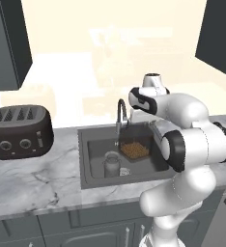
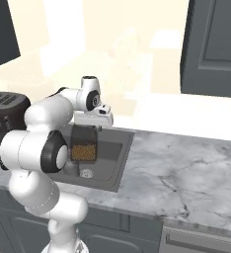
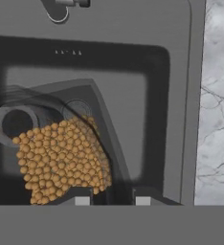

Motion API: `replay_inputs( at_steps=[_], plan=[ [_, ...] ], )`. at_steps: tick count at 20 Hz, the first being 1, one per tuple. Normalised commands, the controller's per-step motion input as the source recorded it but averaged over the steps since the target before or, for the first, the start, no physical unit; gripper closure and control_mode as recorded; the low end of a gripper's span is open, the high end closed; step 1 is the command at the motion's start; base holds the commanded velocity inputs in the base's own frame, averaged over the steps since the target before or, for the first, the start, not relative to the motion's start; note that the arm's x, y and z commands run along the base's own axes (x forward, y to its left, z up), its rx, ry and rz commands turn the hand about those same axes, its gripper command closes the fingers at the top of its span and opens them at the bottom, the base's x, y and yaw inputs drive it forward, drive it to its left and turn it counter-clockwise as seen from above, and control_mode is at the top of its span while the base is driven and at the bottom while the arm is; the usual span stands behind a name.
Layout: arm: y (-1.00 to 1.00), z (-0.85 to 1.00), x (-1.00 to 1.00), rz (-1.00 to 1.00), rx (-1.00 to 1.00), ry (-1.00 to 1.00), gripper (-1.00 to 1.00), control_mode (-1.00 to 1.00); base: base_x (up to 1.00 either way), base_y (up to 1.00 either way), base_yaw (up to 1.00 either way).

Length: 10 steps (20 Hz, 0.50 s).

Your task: Pick the jar and bowl and place them in the sink. Then turn on the water.

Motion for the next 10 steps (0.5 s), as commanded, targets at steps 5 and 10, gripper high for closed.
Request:
replay_inputs(
  at_steps=[5,10],
  plan=[
    [0.00,-0.13,0.00,0.01,0.00,0.00,1.00,-1.00,0.00,0.00,0.00],
    [0.00,-0.15,0.00,0.01,0.00,0.00,1.00,-1.00,0.00,0.00,0.00]
  ],
)
